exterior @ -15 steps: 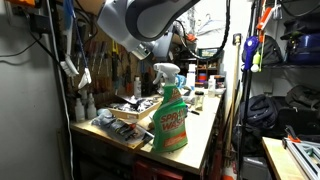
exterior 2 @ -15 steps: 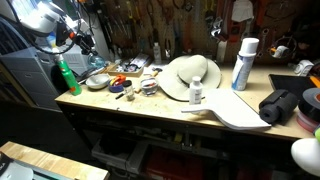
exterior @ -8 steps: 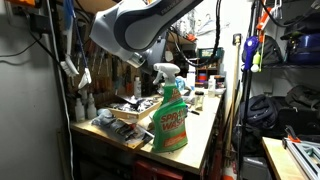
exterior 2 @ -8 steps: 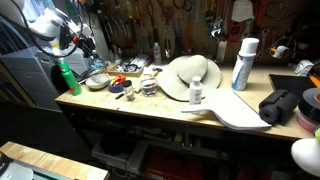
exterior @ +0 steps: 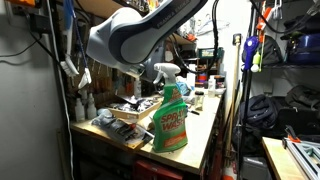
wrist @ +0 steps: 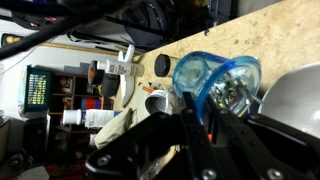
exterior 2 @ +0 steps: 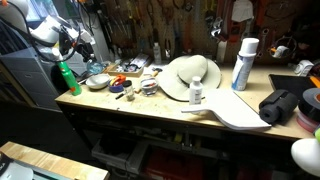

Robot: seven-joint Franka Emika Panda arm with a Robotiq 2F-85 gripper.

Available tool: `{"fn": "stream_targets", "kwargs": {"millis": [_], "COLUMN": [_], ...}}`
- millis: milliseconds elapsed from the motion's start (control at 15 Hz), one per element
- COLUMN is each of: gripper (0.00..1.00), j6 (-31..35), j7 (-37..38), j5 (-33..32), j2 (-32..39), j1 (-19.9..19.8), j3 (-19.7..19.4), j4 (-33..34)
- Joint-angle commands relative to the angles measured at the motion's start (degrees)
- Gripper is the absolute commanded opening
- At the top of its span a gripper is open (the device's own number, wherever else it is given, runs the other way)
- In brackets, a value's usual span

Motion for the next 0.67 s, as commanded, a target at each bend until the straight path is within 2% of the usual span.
{"fn": "stream_targets", "kwargs": {"millis": [0,600], "gripper": [0.08,0.08], "j6": [-4.1,-9.2], "j7": [1.0,1.1], "j5": [-1.6,-6.8], "j2": [2.4,6.1], "j1": [2.1,4.8], "j3": [-1.0,-0.6], "j4": [2.1,5.7]}}
